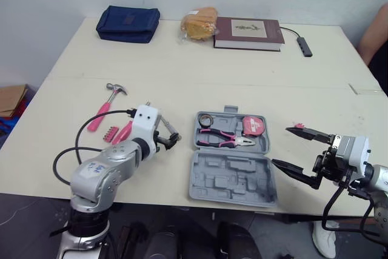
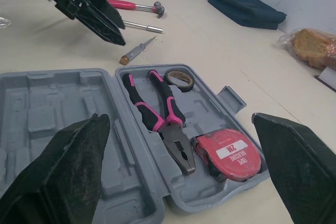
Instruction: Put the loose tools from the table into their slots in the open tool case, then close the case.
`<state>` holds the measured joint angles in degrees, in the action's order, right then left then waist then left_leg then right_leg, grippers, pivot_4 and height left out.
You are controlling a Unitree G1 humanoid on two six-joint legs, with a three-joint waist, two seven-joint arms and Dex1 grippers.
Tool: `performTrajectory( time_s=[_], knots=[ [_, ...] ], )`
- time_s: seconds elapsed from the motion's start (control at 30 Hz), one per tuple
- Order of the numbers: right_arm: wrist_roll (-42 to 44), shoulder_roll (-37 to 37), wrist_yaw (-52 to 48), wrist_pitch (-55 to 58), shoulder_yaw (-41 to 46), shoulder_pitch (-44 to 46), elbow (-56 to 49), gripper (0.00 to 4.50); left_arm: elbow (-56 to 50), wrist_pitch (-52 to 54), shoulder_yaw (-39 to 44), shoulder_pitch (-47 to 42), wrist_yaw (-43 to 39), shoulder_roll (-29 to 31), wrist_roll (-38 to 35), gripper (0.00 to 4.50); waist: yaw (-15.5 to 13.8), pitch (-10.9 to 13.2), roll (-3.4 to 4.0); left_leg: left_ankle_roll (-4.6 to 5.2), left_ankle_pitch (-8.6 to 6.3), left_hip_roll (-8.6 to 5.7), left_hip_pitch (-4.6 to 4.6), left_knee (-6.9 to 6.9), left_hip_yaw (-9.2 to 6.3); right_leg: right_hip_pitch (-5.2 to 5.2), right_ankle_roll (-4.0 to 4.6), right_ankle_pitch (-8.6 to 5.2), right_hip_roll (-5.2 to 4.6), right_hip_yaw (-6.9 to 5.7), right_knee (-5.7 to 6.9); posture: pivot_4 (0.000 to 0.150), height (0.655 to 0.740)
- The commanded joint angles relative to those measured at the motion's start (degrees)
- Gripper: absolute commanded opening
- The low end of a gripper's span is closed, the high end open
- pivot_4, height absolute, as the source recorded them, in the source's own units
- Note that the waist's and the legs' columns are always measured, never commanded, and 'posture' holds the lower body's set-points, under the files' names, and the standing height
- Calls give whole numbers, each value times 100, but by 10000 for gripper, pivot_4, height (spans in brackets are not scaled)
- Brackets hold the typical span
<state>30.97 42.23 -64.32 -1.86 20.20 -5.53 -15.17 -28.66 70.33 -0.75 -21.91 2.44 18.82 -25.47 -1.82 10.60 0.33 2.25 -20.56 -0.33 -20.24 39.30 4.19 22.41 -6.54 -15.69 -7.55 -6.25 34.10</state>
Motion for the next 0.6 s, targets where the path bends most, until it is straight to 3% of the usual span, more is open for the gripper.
performTrajectory(
  time_s=[0.03,0.47,0.57,0.6],
  knots=[
    [127,77,40,97,59,31,-241,45000,108,-199,-106,-113,-17,-92,260,44404,12,0,0,0,0,0,0,0,0,0,0,0,1,0,-2,1500,7400],
    [365,302,-176,576,-41,82,-684,45000,912,-355,-312,-212,132,-592,1004,44404,12,-1,-2,1,2,1,2,1,1,-3,-1,1,-1,-2,1,1500,7400],
    [394,293,-114,664,-30,134,-767,45000,945,-223,-117,-67,156,-709,1046,36525,15,-2,-2,1,2,1,5,1,1,-4,-1,1,-2,0,3,1500,7400],
    [403,293,-98,681,-27,146,-780,45000,931,-177,-83,-36,135,-712,1067,31634,16,-2,-1,1,2,1,5,1,1,-3,-1,1,-2,0,4,1500,7400]
  ],
)
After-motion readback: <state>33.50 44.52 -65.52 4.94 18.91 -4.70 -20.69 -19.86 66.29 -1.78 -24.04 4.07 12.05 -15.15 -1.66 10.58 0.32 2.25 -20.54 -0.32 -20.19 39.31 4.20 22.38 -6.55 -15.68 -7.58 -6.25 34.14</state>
